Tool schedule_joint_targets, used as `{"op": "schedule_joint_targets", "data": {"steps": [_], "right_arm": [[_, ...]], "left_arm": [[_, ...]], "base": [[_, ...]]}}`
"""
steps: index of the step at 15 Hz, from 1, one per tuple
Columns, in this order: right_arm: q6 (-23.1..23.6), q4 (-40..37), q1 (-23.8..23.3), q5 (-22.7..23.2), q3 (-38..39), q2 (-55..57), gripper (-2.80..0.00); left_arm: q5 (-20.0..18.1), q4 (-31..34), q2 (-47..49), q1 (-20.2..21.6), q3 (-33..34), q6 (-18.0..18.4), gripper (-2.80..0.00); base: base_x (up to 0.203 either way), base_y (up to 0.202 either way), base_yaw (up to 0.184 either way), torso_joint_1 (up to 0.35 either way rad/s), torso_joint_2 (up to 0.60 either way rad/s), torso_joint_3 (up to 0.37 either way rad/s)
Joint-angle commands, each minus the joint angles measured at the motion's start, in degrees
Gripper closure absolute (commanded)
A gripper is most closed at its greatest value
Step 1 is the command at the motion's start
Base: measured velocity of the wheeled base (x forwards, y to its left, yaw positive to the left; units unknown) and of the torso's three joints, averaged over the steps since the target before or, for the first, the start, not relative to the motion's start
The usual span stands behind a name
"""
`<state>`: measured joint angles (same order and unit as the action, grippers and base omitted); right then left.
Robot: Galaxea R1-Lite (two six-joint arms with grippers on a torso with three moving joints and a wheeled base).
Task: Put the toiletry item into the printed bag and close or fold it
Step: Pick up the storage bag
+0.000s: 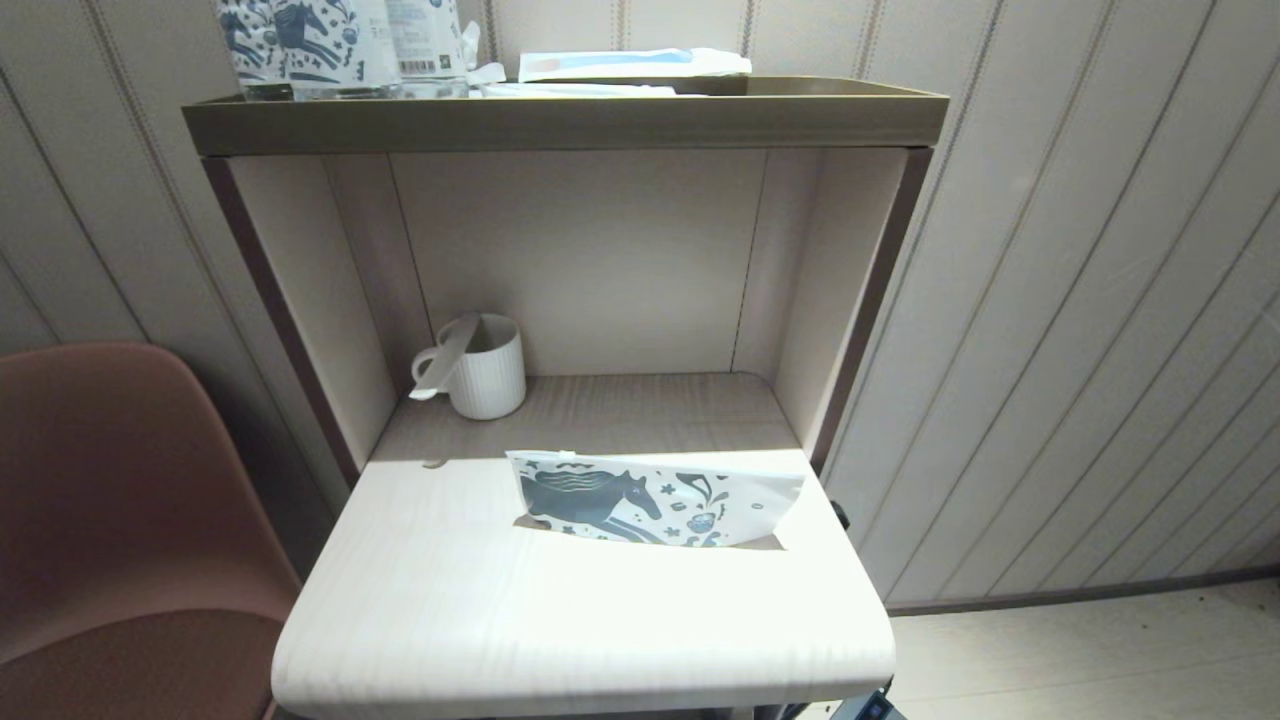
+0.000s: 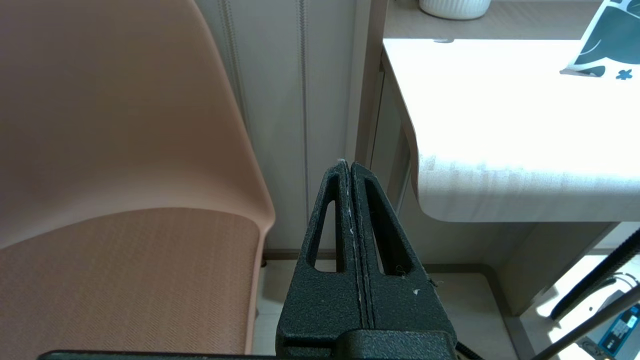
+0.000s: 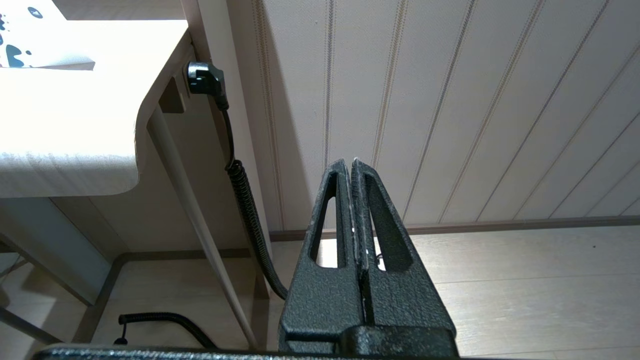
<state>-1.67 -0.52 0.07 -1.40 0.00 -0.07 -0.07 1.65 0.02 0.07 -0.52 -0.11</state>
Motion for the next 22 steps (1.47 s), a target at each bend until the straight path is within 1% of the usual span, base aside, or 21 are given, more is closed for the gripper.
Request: {"op": "schedule_joint_targets", "data": {"steps": [1, 3, 4, 5, 6, 8, 9, 10, 11, 13, 14, 16, 17, 18, 19, 20, 21, 22], "right_arm": [[0.0, 0.0, 0.0, 0.0, 0.0, 0.1, 0.00], [0.0, 0.0, 0.0, 0.0, 0.0, 0.1, 0.00], [0.0, 0.0, 0.0, 0.0, 0.0, 0.1, 0.00], [0.0, 0.0, 0.0, 0.0, 0.0, 0.1, 0.00], [0.0, 0.0, 0.0, 0.0, 0.0, 0.1, 0.00], [0.0, 0.0, 0.0, 0.0, 0.0, 0.1, 0.00], [0.0, 0.0, 0.0, 0.0, 0.0, 0.1, 0.00], [0.0, 0.0, 0.0, 0.0, 0.0, 0.1, 0.00], [0.0, 0.0, 0.0, 0.0, 0.0, 0.1, 0.00], [0.0, 0.0, 0.0, 0.0, 0.0, 0.1, 0.00], [0.0, 0.0, 0.0, 0.0, 0.0, 0.1, 0.00], [0.0, 0.0, 0.0, 0.0, 0.0, 0.1, 0.00], [0.1, 0.0, 0.0, 0.1, 0.0, 0.1, 0.00], [0.1, 0.0, 0.0, 0.1, 0.0, 0.1, 0.00], [0.1, 0.0, 0.0, 0.1, 0.0, 0.1, 0.00], [0.1, 0.0, 0.0, 0.1, 0.0, 0.1, 0.00], [0.1, 0.0, 0.0, 0.1, 0.0, 0.1, 0.00], [0.1, 0.0, 0.0, 0.1, 0.0, 0.1, 0.00]], "left_arm": [[0.0, 0.0, 0.0, 0.0, 0.0, -0.1, 0.00], [0.0, 0.1, 0.0, 0.0, 0.0, 0.1, 0.00], [0.1, 0.4, 0.0, 0.0, -0.3, 0.9, 0.00], [0.0, 0.6, 0.0, 0.1, -1.0, 1.6, 0.00], [-0.2, 0.8, 0.2, 0.1, -3.2, 1.6, 0.00], [-0.5, 2.4, 3.1, 0.0, -11.9, 1.6, 0.00], [-1.0, 3.5, 6.5, 0.0, -16.5, 1.5, 0.00], [-2.4, 4.1, 10.3, -0.1, -20.6, 1.4, 0.00], [-4.7, 4.6, 14.2, -0.3, -24.7, 1.3, 0.00], [-11.5, 5.2, 21.2, -0.4, -30.8, 1.3, 0.00], [-16.1, 5.9, 24.5, -0.5, -33.2, 1.3, 0.00], [-28.8, 9.8, 29.1, -0.7, -36.9, 1.3, 0.00], [-36.0, 12.7, 31.0, -1.0, -38.0, 1.3, 0.00], [-42.2, 15.8, 33.6, -1.9, -39.1, 1.5, 0.00], [-46.4, 18.4, 36.0, -3.5, -40.1, 1.6, 0.00], [-49.3, 19.6, 38.2, -6.5, -40.6, 1.7, 0.00], [-51.0, 20.2, 40.1, -10.1, -40.6, 2.3, 0.00], [-51.7, 20.4, 42.3, -12.9, -40.4, 4.3, 0.00]], "base": [[0.000, 0.000, 0.000, 0.000, 0.00, 0.000], [0.000, 0.000, 0.000, 0.000, 0.00, 0.000], [0.000, 0.000, 0.000, 0.000, 0.00, 0.000], [0.000, 0.000, 0.000, 0.000, 0.00, 0.000], [0.000, 0.000, 0.000, 0.000, 0.00, 0.000], [0.000, 0.000, 0.000, 0.000, 0.00, 0.000], [0.000, 0.000, 0.000, 0.000, 0.00, 0.000], [0.000, 0.000, 0.000, 0.000, 0.00, 0.000], [0.000, 0.000, 0.000, 0.000, 0.00, 0.000], [0.000, 0.000, 0.000, 0.000, 0.00, 0.000], [0.000, 0.000, 0.000, 0.000, 0.00, 0.000], [0.000, 0.000, 0.000, 0.000, 0.00, 0.000], [0.000, 0.000, 0.000, 0.000, 0.00, 0.000], [0.000, 0.000, 0.000, 0.000, 0.00, 0.000], [0.000, 0.000, 0.000, 0.000, 0.00, 0.000], [0.000, 0.000, 0.000, 0.000, 0.00, 0.000], [0.000, 0.000, 0.000, 0.000, 0.00, 0.000], [0.000, 0.000, 0.000, 0.000, 0.00, 0.000]]}}
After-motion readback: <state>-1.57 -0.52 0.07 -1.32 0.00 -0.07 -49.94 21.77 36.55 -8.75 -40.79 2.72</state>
